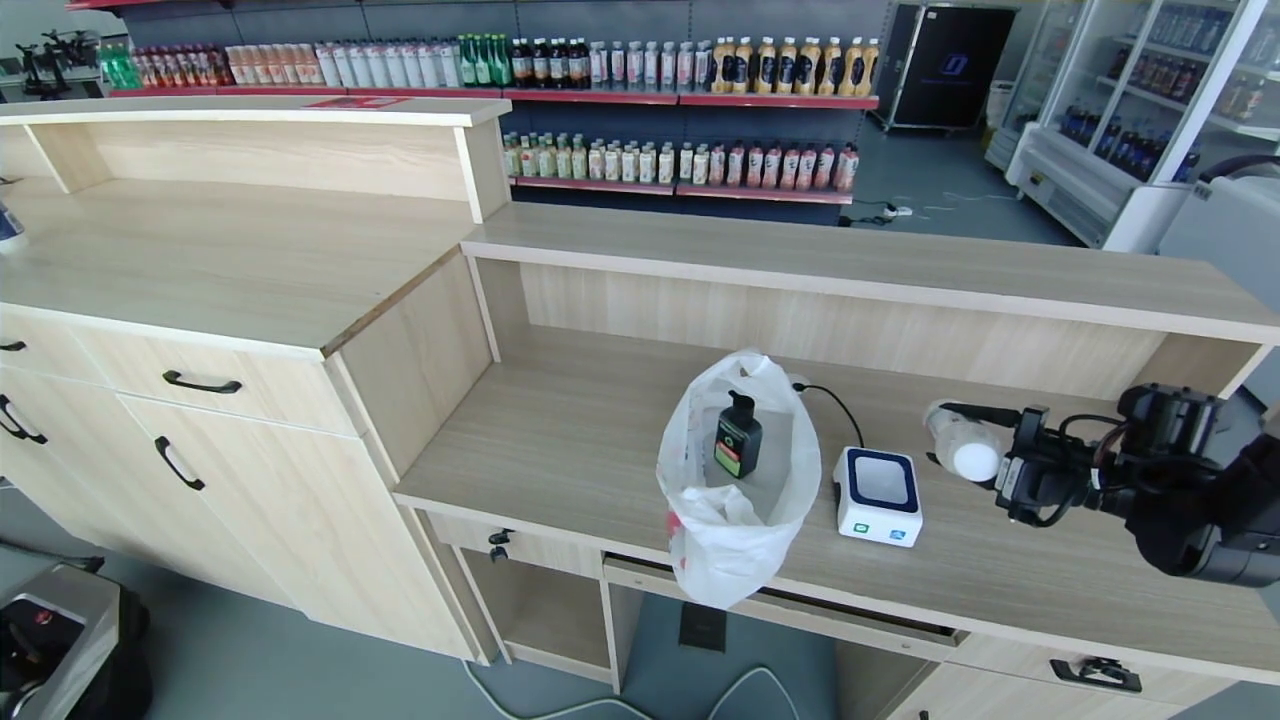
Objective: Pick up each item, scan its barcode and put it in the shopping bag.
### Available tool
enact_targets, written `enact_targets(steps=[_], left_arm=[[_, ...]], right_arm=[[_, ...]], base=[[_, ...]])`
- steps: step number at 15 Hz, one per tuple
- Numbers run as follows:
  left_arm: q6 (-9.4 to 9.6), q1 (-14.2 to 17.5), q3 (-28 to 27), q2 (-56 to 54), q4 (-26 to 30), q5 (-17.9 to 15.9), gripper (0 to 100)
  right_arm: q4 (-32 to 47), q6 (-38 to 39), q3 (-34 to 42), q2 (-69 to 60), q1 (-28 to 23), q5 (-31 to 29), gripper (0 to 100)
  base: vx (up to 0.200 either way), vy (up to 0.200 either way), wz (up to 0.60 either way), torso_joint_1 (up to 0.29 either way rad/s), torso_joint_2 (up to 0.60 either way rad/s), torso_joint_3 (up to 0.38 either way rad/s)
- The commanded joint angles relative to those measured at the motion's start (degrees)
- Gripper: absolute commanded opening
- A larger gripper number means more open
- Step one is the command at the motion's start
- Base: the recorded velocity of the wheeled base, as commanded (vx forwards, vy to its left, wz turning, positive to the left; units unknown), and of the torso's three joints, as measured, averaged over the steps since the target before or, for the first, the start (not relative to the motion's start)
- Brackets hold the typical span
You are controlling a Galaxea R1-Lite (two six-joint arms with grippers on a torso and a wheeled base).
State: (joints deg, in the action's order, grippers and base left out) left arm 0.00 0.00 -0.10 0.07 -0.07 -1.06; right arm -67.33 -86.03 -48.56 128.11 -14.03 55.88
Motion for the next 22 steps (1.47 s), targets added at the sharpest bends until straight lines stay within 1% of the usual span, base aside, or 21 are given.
enact_targets(steps=[1,7,19,22], left_arm=[[0.0,0.0,0.01,0.01,-0.01,0.01,100],[0.0,0.0,0.01,0.01,-0.01,0.01,100],[0.0,0.0,0.01,0.01,-0.01,0.01,100],[0.0,0.0,0.01,0.01,-0.01,0.01,100]], right_arm=[[-0.08,-0.02,0.04,0.82,0.06,0.02,0],[-0.08,0.16,0.22,1.79,0.94,1.42,0],[-0.17,1.39,-1.45,4.16,1.46,1.51,0],[-2.46,4.03,-1.81,5.13,2.52,1.51,0]], base=[[0.0,0.0,0.0,0.0,0.0,0.0],[0.0,0.0,0.0,0.0,0.0,0.0],[0.0,0.0,0.0,0.0,0.0,0.0],[0.0,0.0,0.0,0.0,0.0,0.0]])
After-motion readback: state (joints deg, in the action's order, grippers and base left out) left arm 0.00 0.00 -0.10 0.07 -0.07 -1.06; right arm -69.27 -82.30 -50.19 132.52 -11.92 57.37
